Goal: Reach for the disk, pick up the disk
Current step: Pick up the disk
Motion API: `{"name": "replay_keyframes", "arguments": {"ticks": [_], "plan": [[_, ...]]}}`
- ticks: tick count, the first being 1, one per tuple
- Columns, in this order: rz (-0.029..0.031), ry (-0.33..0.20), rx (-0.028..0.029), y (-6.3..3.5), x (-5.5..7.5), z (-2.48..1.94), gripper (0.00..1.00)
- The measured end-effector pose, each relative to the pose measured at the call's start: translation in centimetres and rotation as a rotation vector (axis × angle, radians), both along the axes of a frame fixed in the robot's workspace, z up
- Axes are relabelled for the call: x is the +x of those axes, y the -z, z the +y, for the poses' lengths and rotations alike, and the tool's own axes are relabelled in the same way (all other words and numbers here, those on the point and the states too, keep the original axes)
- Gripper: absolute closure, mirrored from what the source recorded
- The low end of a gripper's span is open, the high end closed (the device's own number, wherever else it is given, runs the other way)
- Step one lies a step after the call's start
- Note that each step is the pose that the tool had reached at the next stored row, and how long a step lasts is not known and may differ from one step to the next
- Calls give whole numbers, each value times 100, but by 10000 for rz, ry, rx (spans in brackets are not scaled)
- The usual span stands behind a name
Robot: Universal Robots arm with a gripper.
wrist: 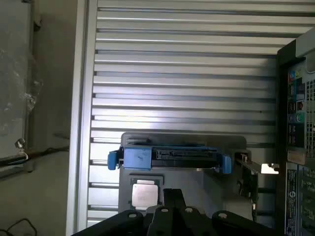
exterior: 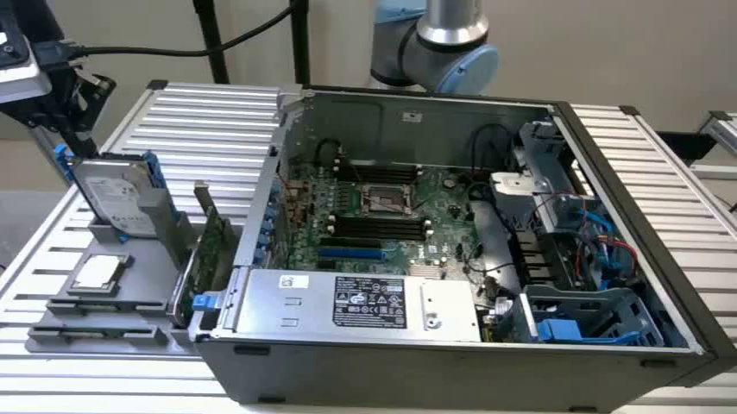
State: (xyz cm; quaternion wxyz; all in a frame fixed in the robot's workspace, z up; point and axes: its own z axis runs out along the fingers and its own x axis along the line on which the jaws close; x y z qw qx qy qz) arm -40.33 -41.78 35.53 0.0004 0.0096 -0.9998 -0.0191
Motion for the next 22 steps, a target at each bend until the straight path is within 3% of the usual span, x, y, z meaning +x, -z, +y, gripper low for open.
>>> {"name": "replay_keyframes", "arguments": {"ticks": [14,16,22], "plan": [[0,0,0,0,0,0,89],[-4,0,-2,-1,-25,41,89],[-24,-1,-1,10,-157,224,89]]}}
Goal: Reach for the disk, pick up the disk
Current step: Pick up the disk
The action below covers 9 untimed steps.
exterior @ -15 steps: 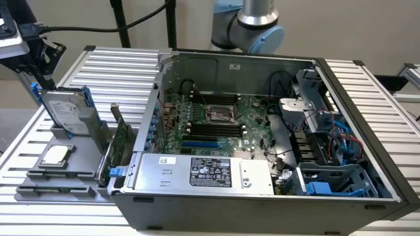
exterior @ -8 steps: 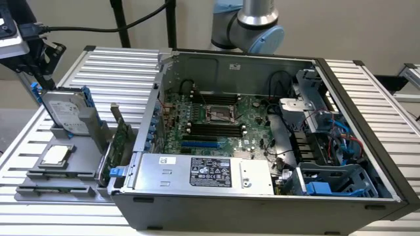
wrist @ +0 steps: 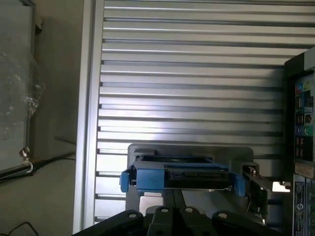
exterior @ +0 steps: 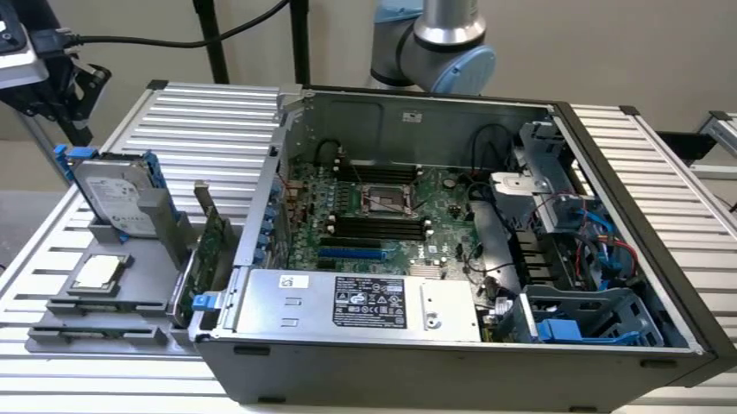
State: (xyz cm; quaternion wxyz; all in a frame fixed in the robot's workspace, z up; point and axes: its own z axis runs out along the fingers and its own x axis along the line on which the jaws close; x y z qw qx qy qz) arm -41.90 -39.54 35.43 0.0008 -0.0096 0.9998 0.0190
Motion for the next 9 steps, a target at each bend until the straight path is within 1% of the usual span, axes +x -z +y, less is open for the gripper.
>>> {"name": "replay_keyframes", "arguments": {"ticks": [1,4,7,9], "plan": [[2,1,-2,0,-9,9,89],[1,-12,-11,1,-17,11,89],[-1,-43,-21,1,-37,32,89],[-1,-328,-21,1,-38,35,89]]}}
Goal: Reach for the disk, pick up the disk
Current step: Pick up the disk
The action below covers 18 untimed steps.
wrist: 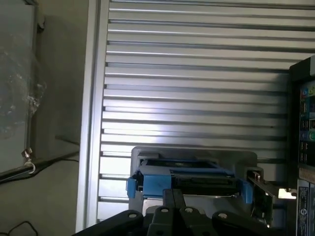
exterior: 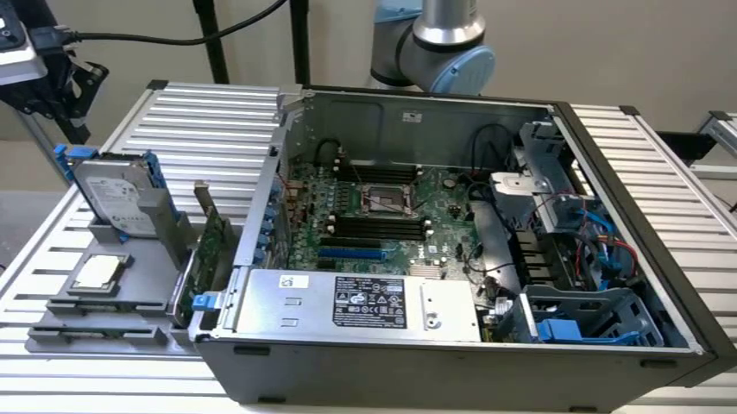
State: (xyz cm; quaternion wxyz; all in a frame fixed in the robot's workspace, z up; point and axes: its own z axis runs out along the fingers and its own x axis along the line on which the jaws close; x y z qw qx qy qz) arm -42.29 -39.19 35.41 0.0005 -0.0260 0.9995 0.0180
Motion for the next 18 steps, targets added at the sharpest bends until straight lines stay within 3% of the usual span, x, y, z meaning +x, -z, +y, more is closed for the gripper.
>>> {"name": "replay_keyframes", "arguments": {"ticks": [18], "plan": [[-1,-3279,0,1,0,1,89]]}}
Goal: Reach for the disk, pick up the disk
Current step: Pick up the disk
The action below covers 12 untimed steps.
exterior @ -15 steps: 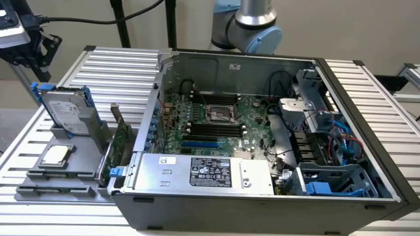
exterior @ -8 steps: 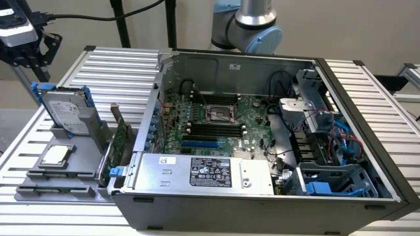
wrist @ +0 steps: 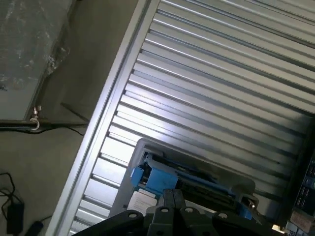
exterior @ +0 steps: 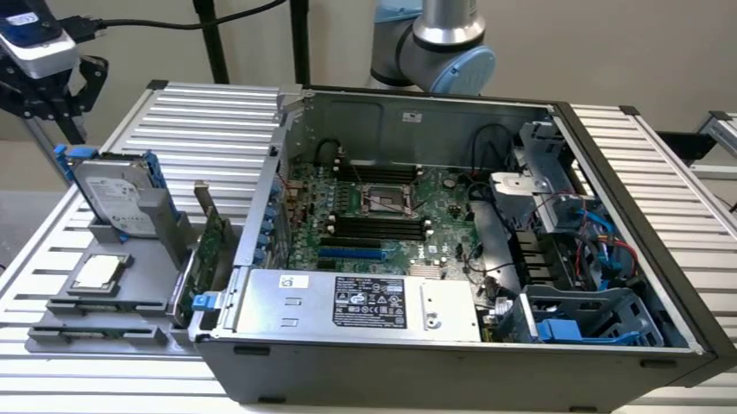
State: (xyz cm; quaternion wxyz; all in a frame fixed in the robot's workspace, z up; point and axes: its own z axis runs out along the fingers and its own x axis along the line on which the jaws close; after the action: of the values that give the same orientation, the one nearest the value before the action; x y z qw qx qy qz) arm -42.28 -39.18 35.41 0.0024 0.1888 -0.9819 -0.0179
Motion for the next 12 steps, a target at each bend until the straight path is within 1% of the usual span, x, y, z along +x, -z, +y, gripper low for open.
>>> {"name": "replay_keyframes", "arguments": {"ticks": [12], "plan": [[0,-2169,0,1,0,0,89]]}}
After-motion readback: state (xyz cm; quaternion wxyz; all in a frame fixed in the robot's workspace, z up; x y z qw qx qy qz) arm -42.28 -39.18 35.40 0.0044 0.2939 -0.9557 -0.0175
